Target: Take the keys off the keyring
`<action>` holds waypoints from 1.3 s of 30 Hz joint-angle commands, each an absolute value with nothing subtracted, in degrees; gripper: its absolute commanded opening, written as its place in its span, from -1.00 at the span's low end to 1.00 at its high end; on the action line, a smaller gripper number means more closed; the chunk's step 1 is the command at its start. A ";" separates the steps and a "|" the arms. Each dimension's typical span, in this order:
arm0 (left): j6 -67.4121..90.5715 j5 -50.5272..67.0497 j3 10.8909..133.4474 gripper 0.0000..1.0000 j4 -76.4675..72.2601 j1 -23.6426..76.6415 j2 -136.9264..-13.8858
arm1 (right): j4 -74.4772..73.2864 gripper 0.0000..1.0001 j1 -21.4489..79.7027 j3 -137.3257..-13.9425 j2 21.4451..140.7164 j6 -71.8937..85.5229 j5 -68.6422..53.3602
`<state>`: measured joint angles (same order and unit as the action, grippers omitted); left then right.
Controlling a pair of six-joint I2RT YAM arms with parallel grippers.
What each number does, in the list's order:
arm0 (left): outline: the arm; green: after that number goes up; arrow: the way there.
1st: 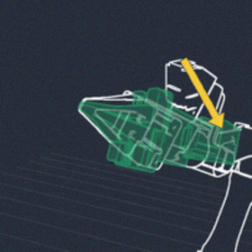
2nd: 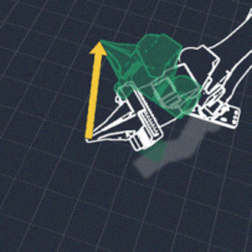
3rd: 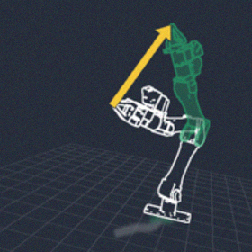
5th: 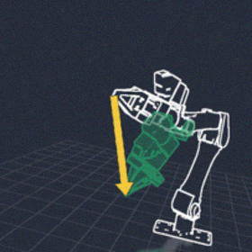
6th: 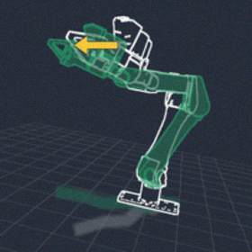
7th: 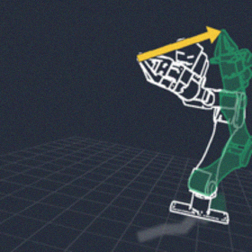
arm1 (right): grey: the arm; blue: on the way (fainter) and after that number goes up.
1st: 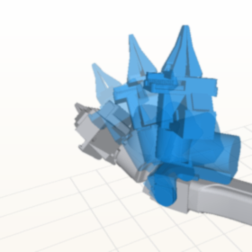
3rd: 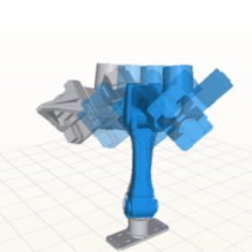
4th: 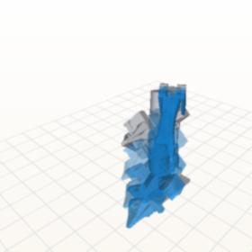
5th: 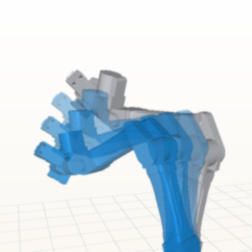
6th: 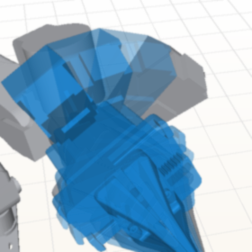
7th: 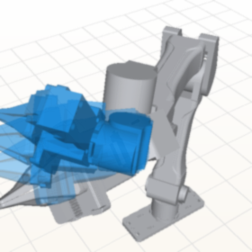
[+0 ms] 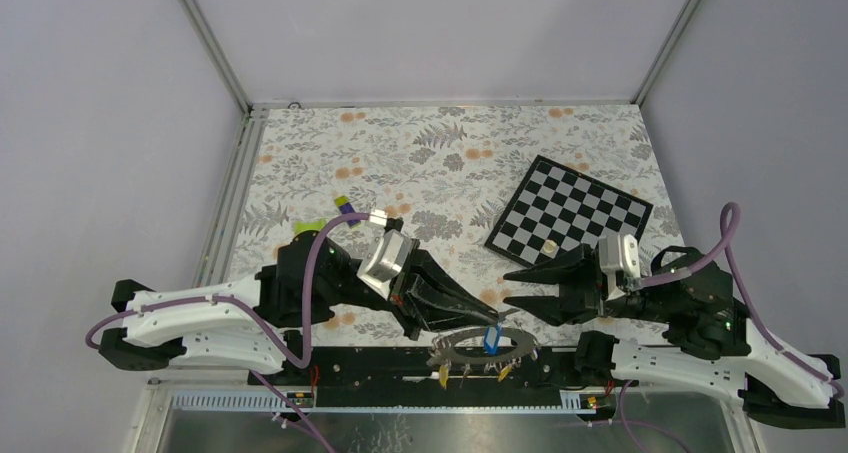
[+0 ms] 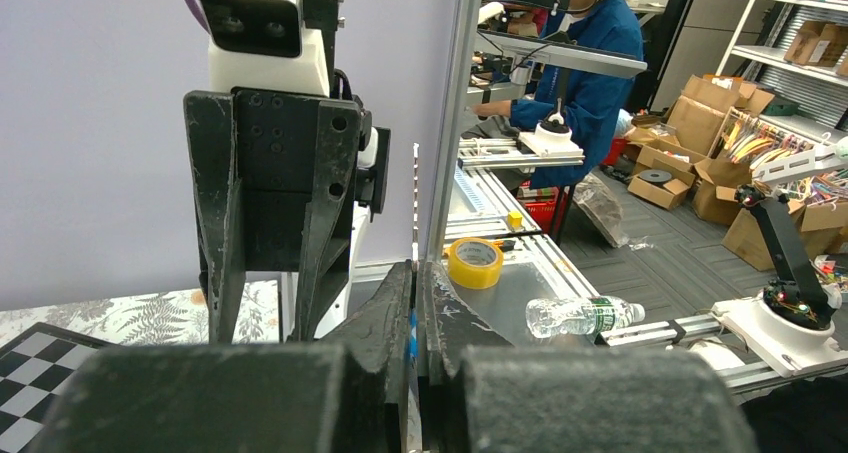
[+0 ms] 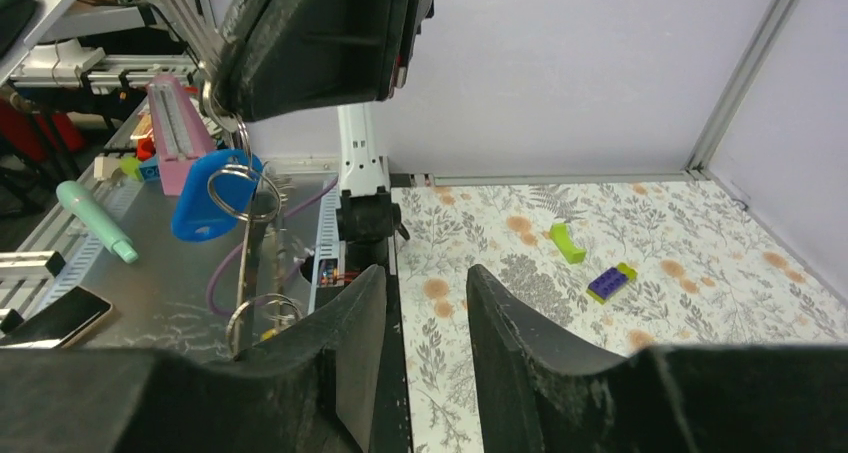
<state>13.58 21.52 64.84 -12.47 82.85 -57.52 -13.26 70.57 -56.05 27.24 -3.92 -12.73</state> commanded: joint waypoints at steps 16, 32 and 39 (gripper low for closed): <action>13.80 21.20 66.74 -1.00 -17.83 82.97 -57.17 | -2.16 -0.21 70.40 -55.52 25.56 3.54 -20.65; 13.38 21.05 66.76 -1.00 -17.95 83.04 -57.46 | -0.62 -0.25 70.40 -55.46 29.12 7.13 -26.23; 13.36 21.02 66.66 -1.00 -18.06 83.03 -57.45 | -0.57 -0.27 70.44 -55.37 29.43 7.70 -26.76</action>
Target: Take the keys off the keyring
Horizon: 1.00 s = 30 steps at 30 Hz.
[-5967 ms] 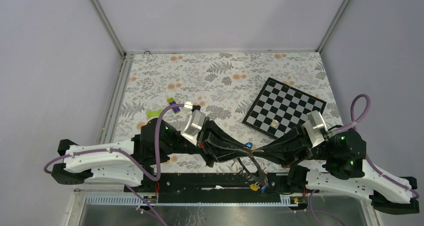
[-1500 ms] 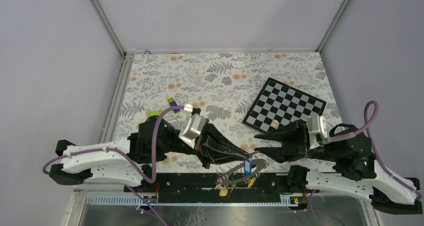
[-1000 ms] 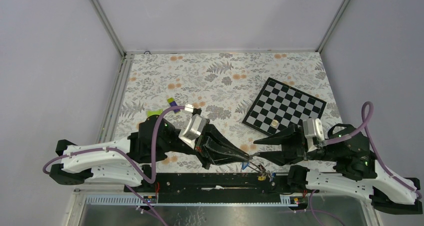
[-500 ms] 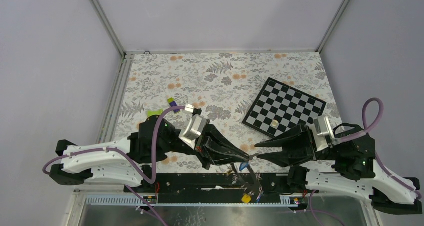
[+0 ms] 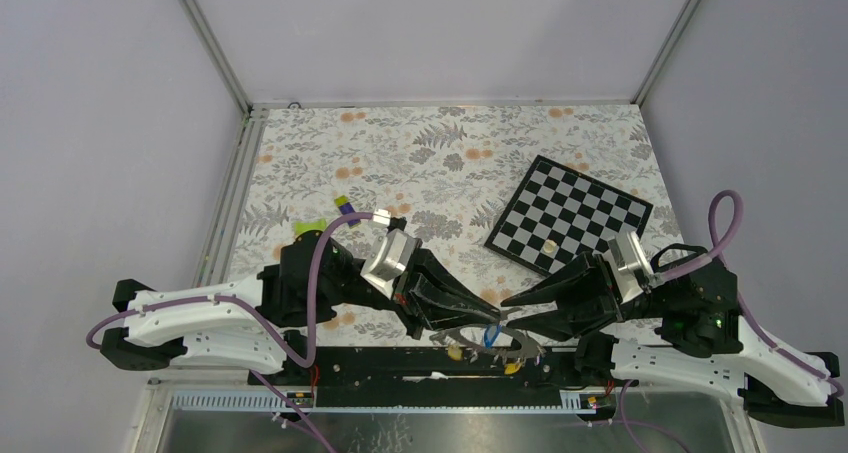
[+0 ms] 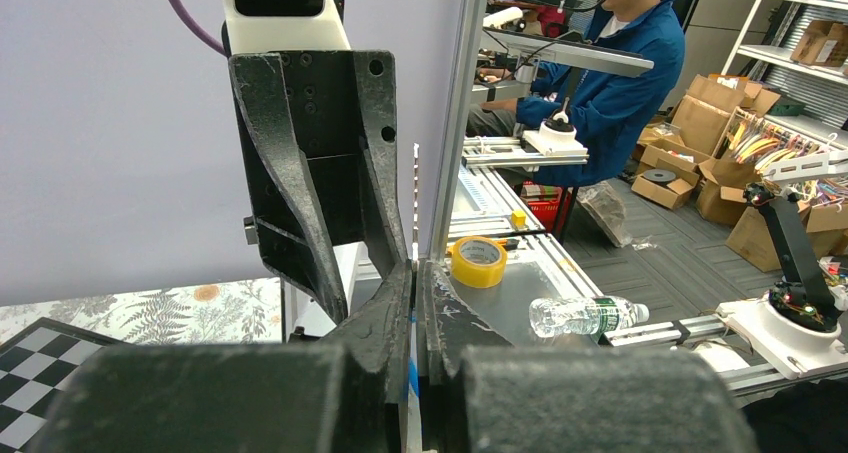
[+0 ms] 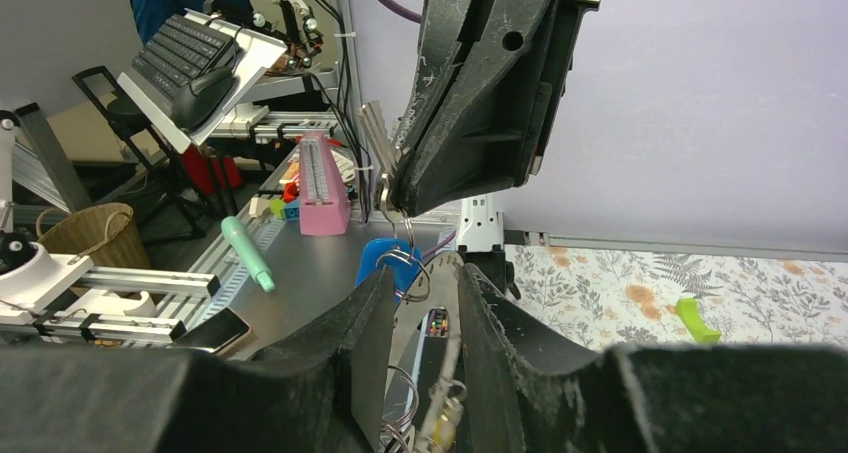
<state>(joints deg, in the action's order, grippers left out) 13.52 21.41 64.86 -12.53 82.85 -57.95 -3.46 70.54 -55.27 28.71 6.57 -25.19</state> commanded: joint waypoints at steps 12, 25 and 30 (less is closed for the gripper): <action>13.27 20.85 66.78 -1.00 -18.19 83.05 -57.56 | 1.71 -0.27 70.40 -54.16 30.28 7.89 -25.81; 13.27 20.50 66.79 -1.00 -18.54 83.05 -57.41 | 2.09 -0.55 70.40 -53.71 29.68 8.90 -24.94; 13.05 20.36 66.86 -1.00 -18.39 83.03 -57.46 | 3.83 -0.69 70.40 -52.65 28.59 10.07 -23.79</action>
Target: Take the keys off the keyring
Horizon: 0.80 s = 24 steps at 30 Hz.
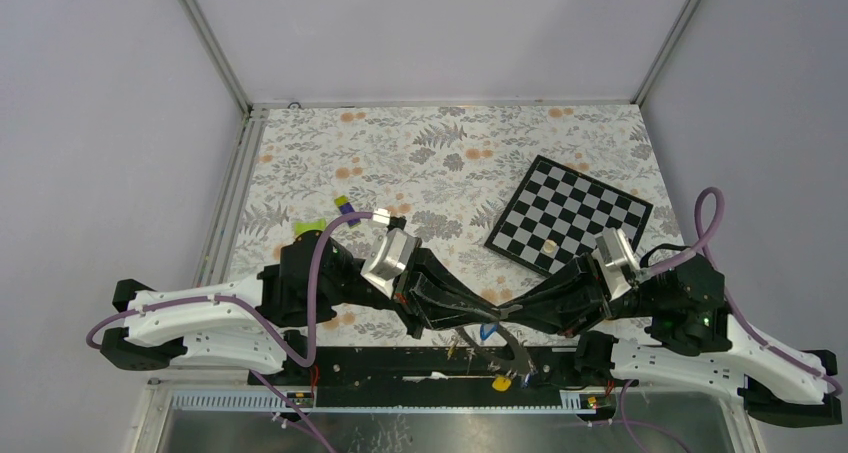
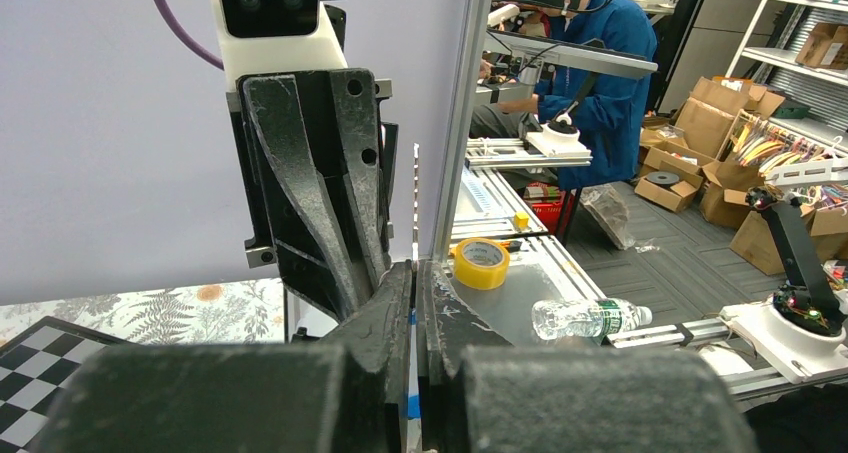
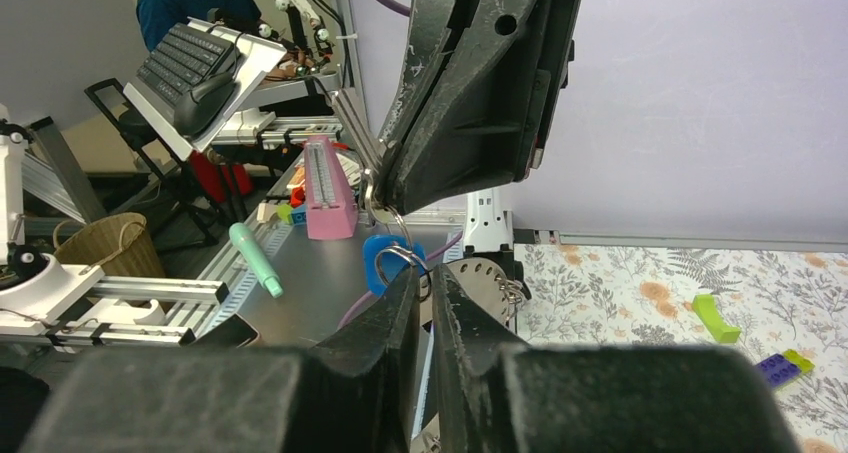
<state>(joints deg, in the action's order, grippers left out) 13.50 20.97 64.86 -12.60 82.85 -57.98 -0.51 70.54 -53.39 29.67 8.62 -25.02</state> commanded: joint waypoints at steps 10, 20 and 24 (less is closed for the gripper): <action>12.92 20.03 66.70 -1.00 -18.19 83.04 -57.22 | 6.27 -0.81 70.40 -51.87 26.19 11.96 -21.57; 13.27 20.26 66.71 -1.00 -18.26 82.98 -58.04 | 9.07 -0.88 70.40 -51.45 24.66 14.21 -19.32; 13.27 20.52 66.88 -1.00 -18.54 83.04 -58.27 | 11.10 -0.87 70.41 -50.67 23.92 15.37 -17.67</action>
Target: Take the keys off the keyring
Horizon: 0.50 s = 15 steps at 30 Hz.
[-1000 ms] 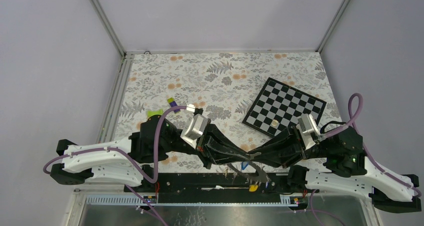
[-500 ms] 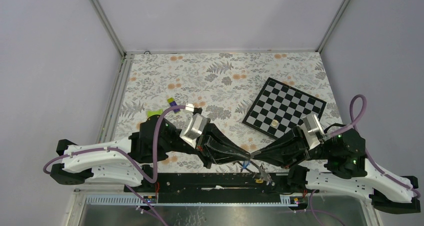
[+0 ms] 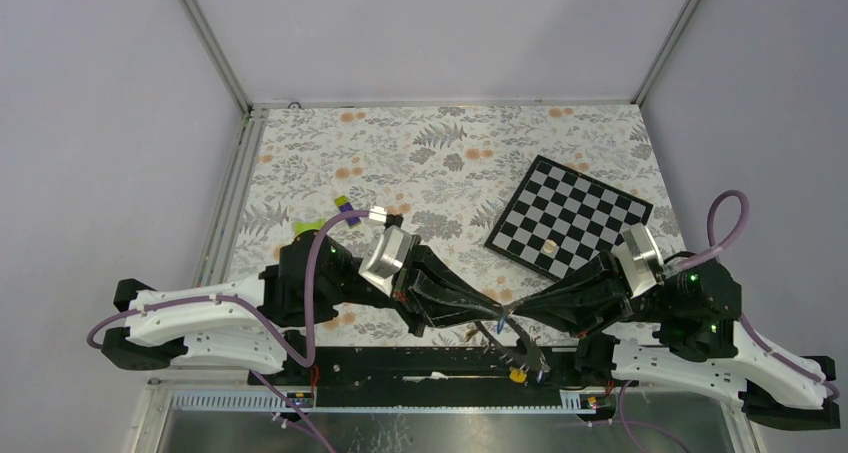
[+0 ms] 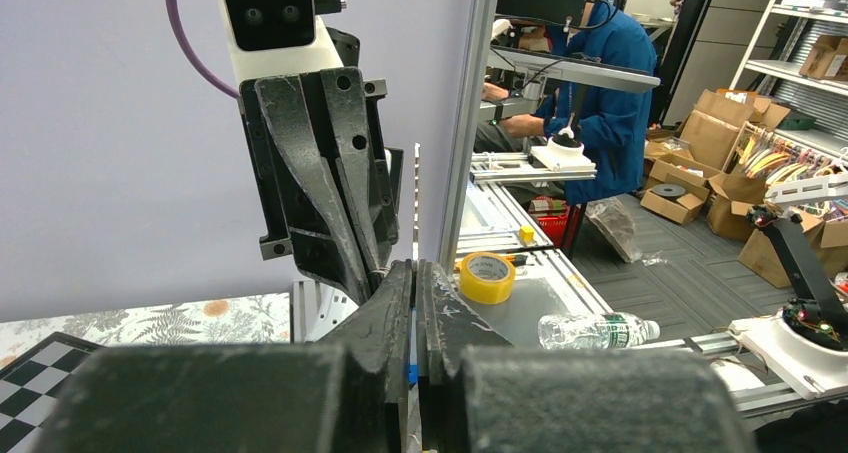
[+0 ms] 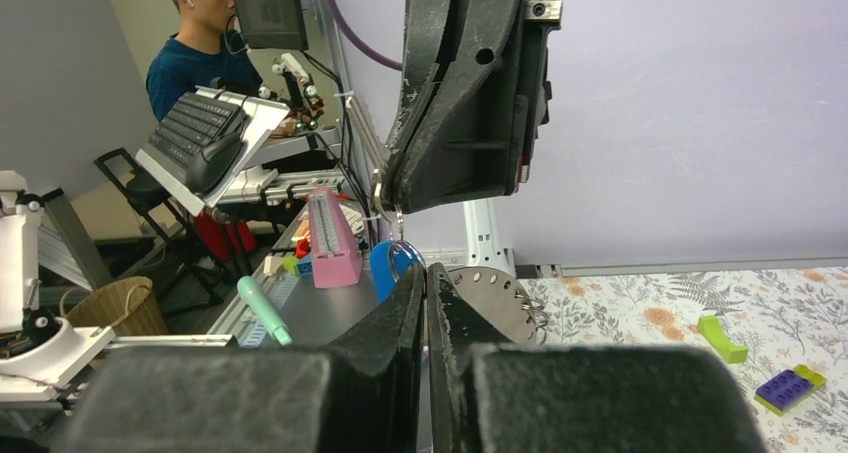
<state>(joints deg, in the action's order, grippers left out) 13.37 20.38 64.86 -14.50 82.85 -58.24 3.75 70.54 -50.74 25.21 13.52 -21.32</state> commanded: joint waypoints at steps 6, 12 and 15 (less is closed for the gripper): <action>13.45 20.68 66.72 -1.00 -18.62 83.00 -58.27 | 13.90 -0.87 70.40 -49.41 22.95 16.77 -16.00; 13.45 20.70 66.64 -1.00 -18.64 83.06 -58.10 | 16.28 -0.87 70.40 -48.66 22.68 17.81 -15.20; 13.45 20.74 66.62 -1.00 -18.63 83.05 -58.10 | 17.60 -0.87 70.44 -48.07 22.50 18.52 -13.12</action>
